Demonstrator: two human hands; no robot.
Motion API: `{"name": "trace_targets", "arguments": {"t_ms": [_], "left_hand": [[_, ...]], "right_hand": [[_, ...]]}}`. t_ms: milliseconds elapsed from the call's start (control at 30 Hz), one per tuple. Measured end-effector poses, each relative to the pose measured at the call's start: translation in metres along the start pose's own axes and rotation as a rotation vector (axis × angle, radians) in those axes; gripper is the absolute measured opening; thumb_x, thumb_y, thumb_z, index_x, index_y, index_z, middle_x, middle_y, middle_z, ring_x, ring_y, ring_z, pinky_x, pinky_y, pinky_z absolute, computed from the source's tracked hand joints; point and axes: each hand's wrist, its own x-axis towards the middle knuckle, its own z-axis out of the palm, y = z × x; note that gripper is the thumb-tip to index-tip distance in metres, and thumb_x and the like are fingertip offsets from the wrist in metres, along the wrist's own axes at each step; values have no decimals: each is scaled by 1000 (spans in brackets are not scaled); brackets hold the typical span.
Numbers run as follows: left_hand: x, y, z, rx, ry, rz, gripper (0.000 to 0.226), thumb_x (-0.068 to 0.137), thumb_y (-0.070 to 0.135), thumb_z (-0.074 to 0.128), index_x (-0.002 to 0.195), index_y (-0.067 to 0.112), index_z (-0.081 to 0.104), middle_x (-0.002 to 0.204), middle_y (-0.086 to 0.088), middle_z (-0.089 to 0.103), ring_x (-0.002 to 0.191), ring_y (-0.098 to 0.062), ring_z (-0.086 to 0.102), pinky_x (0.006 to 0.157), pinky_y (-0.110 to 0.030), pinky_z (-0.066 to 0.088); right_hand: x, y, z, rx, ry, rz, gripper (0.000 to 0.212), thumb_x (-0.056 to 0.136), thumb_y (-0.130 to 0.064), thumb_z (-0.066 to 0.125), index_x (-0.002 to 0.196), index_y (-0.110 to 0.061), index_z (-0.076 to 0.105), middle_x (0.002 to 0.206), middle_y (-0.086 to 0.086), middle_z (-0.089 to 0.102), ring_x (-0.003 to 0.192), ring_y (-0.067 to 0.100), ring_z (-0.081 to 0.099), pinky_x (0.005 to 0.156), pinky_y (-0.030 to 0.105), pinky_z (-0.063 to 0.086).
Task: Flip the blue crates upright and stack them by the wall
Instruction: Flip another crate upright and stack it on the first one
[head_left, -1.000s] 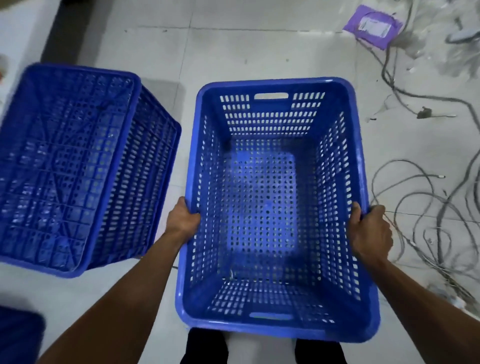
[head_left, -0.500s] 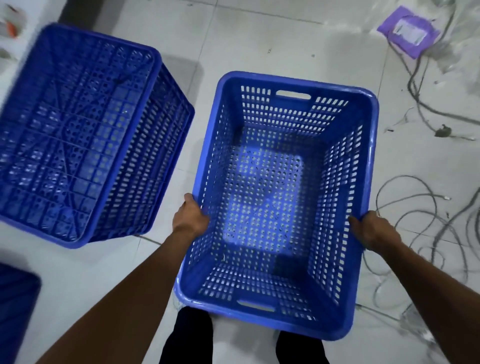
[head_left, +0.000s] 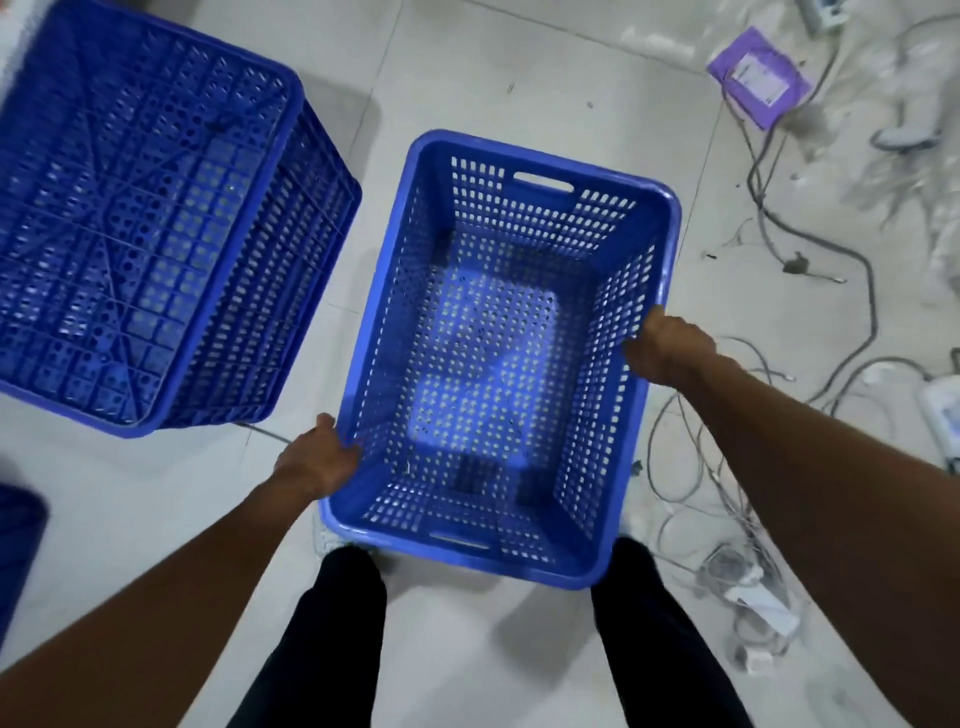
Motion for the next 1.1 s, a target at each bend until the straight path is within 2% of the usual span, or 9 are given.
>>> {"name": "trace_targets", "arguments": {"t_ms": [133, 267, 400, 500, 567, 667, 833, 967, 1100], "left_hand": [[-41, -5, 31, -183, 68, -200, 57, 97, 38, 55, 141, 6, 38, 133, -22, 60, 122, -39, 57, 98, -42, 42], [-76, 17, 87, -440, 117, -437, 50, 97, 34, 57, 132, 0, 49, 127, -27, 61, 118, -42, 59, 90, -40, 44], [-80, 47, 143, -777, 54, -600, 68, 79, 42, 67, 117, -15, 62, 104, -34, 65, 104, -46, 63, 73, -39, 42], [-78, 66, 162, -952, -18, -681, 35, 97, 34, 61, 110, 1, 64, 89, -18, 58, 81, -32, 55, 66, -32, 40], [-69, 71, 177, -1034, 6, -737, 32, 96, 35, 60, 104, 3, 61, 95, -19, 59, 84, -32, 57, 71, -36, 44], [-51, 68, 204, -1075, 57, -786, 42, 91, 33, 59, 112, -3, 59, 112, -25, 66, 99, -42, 66, 76, -43, 54], [-18, 47, 253, -1040, 144, -874, 50, 86, 22, 52, 126, -8, 44, 123, -31, 61, 107, -47, 64, 92, -53, 54], [-14, 35, 269, -1141, 224, -846, 53, 68, 30, 50, 114, 2, 53, 105, -23, 70, 83, -42, 72, 73, -57, 61], [-24, 44, 259, -1143, 288, -831, 49, 69, 37, 52, 106, 7, 59, 90, -14, 75, 68, -36, 74, 64, -55, 62]], "right_hand": [[42, -6, -33, -16, 36, -202, 50, 97, -29, 46, 130, 7, 40, 124, 31, 57, 109, 46, 59, 81, 42, 42], [83, -13, -60, -93, 131, -385, 47, 100, -25, 44, 136, 4, 38, 130, 28, 53, 114, 47, 56, 87, 46, 45], [117, -20, -68, -185, 122, -566, 47, 100, -29, 44, 137, 0, 38, 136, 23, 49, 119, 43, 53, 90, 47, 46], [133, -30, -67, -258, 88, -613, 53, 99, -31, 47, 142, -1, 36, 141, 22, 45, 127, 41, 47, 97, 48, 46], [143, -36, -64, -329, 84, -646, 56, 100, -32, 46, 145, 0, 33, 147, 22, 38, 134, 40, 40, 102, 50, 42], [158, -42, -59, -410, 75, -661, 57, 101, -32, 47, 146, 1, 31, 152, 22, 30, 141, 39, 29, 107, 50, 35], [191, -53, -54, -571, 125, -705, 56, 95, -31, 55, 137, 1, 38, 139, 22, 36, 131, 42, 35, 100, 54, 42], [207, -70, -55, -642, 170, -732, 66, 91, -30, 60, 142, 4, 34, 145, 26, 32, 134, 45, 33, 106, 55, 38], [211, -81, -52, -661, 225, -756, 65, 90, -29, 62, 140, 4, 37, 148, 26, 30, 134, 44, 34, 106, 52, 38]]}}
